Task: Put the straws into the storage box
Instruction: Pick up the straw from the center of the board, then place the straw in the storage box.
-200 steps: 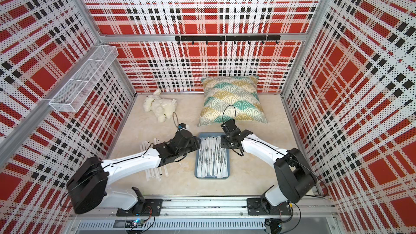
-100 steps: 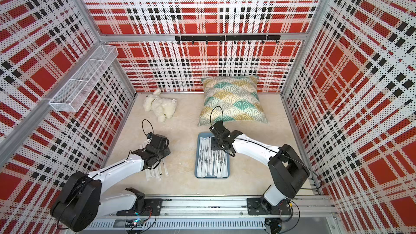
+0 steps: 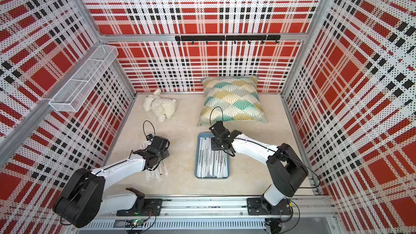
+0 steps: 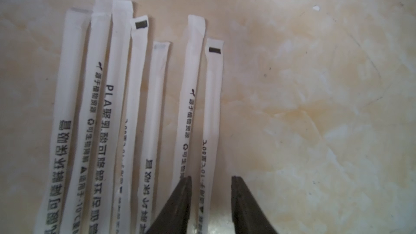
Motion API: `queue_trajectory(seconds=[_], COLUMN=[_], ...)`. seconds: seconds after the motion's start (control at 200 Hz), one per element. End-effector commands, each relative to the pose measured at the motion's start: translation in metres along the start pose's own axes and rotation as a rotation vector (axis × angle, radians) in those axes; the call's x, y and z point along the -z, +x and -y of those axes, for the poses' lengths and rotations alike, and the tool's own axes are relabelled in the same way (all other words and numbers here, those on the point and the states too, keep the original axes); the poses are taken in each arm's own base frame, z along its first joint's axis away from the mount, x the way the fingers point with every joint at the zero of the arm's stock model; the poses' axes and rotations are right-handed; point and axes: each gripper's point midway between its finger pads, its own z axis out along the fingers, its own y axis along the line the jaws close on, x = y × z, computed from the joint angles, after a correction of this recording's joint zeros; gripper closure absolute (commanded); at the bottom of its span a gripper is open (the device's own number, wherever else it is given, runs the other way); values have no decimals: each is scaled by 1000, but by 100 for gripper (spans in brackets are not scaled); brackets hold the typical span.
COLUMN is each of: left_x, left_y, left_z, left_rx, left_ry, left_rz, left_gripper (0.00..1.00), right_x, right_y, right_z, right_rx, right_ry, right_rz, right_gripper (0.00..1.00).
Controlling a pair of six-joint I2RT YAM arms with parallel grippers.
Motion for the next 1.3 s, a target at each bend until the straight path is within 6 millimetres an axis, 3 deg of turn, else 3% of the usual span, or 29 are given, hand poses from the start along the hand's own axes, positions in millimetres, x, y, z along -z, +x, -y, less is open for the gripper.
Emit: queue_trajectory(seconds=[0.0, 0.09, 0.22, 0.361, 0.501, 0.656, 0.817, 0.967, 1.082, 1.293], left_x=[-8, -10, -7, 8, 42, 85, 117, 127, 115, 88], left_y=[9, 12, 9, -4, -26, -25, 12, 66, 98, 123], left_z=[-9, -7, -2, 18, 68, 139, 208, 259, 275, 280], left_rx=[-17, -21, -24, -31, -73, -156, -224, -320, -372, -423], left_ry=[-30, -24, -6, 47, 162, 293, 431, 523, 539, 525], left_rz=[-17, -22, -16, 18, 101, 139, 96, 21, -32, -86], left_gripper=[68, 74, 91, 100, 100, 100, 100, 100, 100, 100], right_x=[0, 0, 0, 10, 25, 36, 30, 21, 20, 14], right_y=[-6, -5, -4, -10, -14, -9, 9, 15, 10, 10], right_z=[-5, -3, 2, 20, 64, 113, 152, 151, 135, 108], right_rx=[-2, -1, -4, -42, -118, -194, -265, -286, -270, -230], right_ry=[-4, 1, 20, 42, 86, 160, 240, 209, 175, 150], right_rz=[22, 21, 27, 52, 73, 91, 64, 40, 52, 40], right_gripper=[63, 63, 64, 66, 65, 59, 45, 39, 41, 46])
